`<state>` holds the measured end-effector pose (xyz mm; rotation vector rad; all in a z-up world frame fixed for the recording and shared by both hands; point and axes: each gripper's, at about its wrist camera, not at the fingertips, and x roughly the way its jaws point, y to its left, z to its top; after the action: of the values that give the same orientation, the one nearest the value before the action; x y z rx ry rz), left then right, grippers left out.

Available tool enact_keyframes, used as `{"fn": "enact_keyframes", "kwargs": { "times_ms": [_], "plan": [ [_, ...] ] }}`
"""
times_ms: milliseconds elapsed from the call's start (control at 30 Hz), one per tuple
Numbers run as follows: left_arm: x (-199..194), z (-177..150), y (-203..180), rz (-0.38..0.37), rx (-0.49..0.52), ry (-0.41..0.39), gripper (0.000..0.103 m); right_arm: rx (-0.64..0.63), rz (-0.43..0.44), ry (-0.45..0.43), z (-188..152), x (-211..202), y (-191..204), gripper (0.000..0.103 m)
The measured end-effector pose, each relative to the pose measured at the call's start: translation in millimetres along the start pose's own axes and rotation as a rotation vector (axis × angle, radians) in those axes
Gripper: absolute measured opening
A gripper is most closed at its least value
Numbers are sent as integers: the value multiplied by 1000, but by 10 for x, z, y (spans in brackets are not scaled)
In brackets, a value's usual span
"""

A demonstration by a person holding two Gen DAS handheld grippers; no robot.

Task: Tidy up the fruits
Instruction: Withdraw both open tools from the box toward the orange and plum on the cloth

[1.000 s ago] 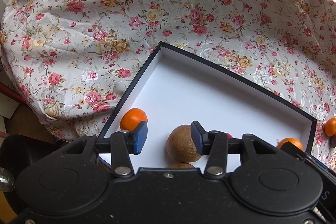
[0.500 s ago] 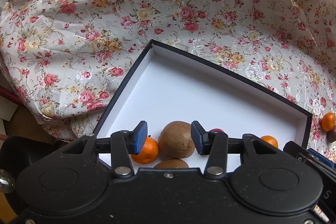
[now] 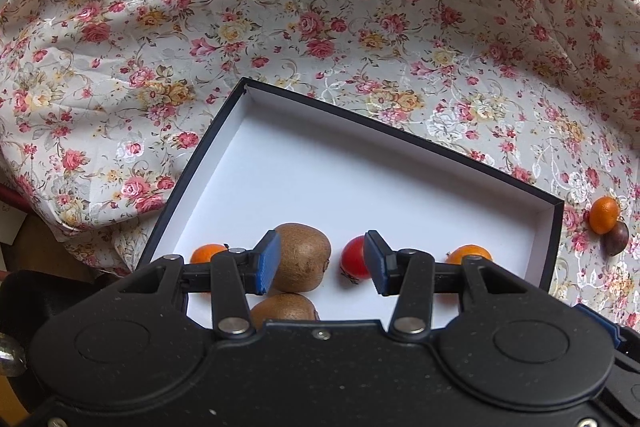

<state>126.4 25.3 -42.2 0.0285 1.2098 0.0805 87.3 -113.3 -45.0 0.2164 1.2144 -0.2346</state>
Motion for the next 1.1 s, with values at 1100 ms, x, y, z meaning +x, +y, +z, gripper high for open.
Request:
{"fn": "enact_keyframes", "kwargs": {
  "times_ms": [1100],
  "plan": [
    [-432, -451, -1675, -158, 236, -8, 54, 197, -9, 351, -318, 60, -1918, 38]
  ]
}}
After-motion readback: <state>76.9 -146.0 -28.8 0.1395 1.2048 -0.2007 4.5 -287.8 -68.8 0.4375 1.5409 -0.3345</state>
